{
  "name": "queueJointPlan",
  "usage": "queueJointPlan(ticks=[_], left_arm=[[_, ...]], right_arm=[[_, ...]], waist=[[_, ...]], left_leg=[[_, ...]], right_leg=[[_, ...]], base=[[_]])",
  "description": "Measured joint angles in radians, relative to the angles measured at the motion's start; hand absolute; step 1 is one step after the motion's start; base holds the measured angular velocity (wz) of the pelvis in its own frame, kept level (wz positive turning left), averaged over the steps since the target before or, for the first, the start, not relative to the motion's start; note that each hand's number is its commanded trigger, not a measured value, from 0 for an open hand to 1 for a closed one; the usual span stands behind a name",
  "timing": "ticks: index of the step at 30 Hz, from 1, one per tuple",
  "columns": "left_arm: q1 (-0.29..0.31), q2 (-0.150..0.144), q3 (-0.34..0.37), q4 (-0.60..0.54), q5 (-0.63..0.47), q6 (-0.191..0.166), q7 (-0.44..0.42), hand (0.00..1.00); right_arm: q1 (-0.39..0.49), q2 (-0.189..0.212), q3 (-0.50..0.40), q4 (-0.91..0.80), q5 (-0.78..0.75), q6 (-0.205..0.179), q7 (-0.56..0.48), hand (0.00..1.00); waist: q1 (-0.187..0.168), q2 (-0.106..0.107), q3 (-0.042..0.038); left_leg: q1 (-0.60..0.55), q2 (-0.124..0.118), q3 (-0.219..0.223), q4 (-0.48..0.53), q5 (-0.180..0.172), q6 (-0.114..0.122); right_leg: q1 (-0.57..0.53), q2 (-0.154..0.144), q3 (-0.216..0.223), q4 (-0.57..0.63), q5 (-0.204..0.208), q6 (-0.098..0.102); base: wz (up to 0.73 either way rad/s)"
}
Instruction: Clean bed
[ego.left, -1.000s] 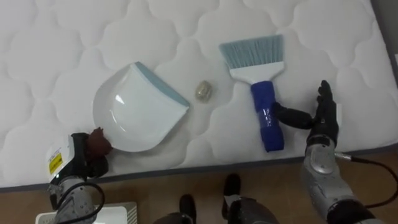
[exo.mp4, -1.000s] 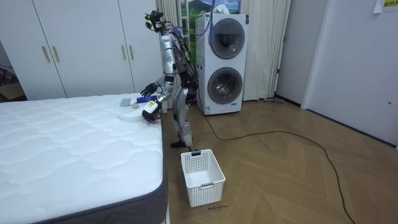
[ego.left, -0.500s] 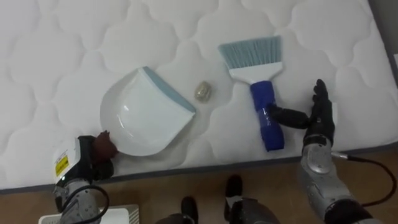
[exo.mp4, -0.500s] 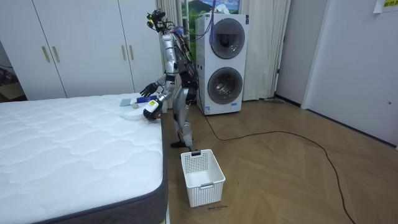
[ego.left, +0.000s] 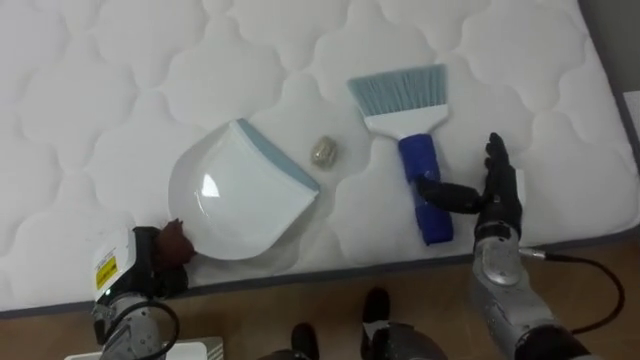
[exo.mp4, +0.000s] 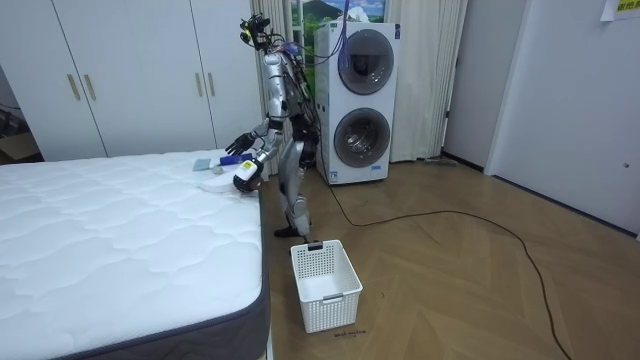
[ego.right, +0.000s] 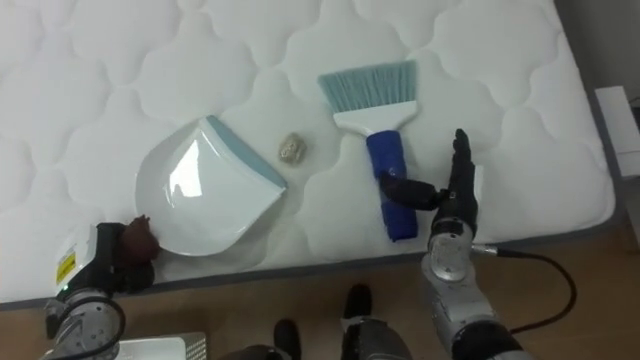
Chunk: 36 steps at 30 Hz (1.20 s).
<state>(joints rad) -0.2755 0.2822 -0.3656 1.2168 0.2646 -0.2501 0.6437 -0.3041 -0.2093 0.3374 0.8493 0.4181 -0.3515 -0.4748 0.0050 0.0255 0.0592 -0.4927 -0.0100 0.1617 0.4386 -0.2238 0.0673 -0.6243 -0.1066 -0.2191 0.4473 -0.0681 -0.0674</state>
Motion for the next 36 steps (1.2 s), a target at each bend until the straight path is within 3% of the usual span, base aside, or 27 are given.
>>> queueJointPlan(ticks=[10, 28, 36], left_arm=[[0.001, -0.001, 0.0, -0.001, 0.001, 0.001, -0.006, 1.0], [-0.008, -0.001, 0.004, -0.001, 0.0, 0.001, -0.027, 1.0], [-0.01, -0.004, -0.003, -0.009, 0.0, 0.001, -0.029, 1.0]], right_arm=[[0.001, 0.012, 0.006, -0.001, -0.074, 0.0, -0.004, 0.0], [0.01, 0.011, 0.034, 0.004, -0.072, -0.001, 0.045, 0.0], [-0.047, 0.012, 0.046, 0.122, -0.071, -0.002, 0.078, 0.0]], waist=[[0.001, 0.001, -0.0007], [-0.002, 0.002, -0.0014], [0.009, 0.001, 0.0]], left_leg=[[0.0, 0.0, 0.0, -0.001, 0.0, 0.0], [0.0, -0.004, -0.002, -0.006, 0.005, 0.001], [-0.006, -0.002, -0.005, -0.01, 0.007, 0.001]], right_leg=[[0.001, 0.0, -0.001, -0.002, 0.0, 0.0], [-0.001, -0.007, -0.007, 0.003, 0.0, 0.0], [0.003, -0.007, -0.017, -0.008, 0.0, 0.0]], base=[[0.0], [0.0], [0.02]])
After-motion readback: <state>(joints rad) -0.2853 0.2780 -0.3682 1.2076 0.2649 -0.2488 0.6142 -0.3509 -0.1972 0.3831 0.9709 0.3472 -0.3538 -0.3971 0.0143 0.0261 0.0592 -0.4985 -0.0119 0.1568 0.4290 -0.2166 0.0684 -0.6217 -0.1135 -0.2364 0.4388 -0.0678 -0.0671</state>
